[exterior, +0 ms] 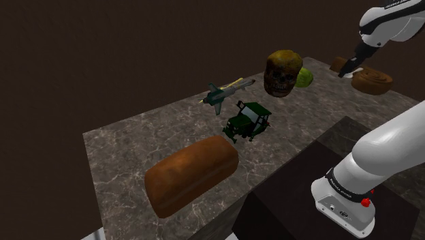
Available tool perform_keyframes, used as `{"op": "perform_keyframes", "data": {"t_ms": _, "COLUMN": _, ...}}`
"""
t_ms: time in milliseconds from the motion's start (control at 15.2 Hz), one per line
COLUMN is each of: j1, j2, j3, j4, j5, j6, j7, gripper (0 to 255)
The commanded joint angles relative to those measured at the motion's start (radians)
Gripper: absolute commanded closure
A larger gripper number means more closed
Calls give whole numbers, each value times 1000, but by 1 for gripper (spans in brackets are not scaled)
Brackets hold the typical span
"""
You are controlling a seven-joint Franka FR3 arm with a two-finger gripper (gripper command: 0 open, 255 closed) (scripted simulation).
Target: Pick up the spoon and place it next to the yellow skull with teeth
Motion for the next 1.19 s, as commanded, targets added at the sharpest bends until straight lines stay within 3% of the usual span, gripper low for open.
{"op": "perform_keyframes", "data": {"t_ms": 0, "j1": 2, "j2": 13, "j3": -8, "j4": -18, "j5": 10, "j6": 28, "j7": -11, "gripper": 255}}
{"op": "perform_keyframes", "data": {"t_ms": 594, "j1": 21, "j2": 91, "j3": -45, "j4": -86, "j5": 84, "j6": 150, "j7": -74, "gripper": 255}}
{"op": "perform_keyframes", "data": {"t_ms": 1122, "j1": 38, "j2": 189, "j3": -68, "j4": -131, "j5": 203, "j6": 253, "j7": -168, "gripper": 255}}
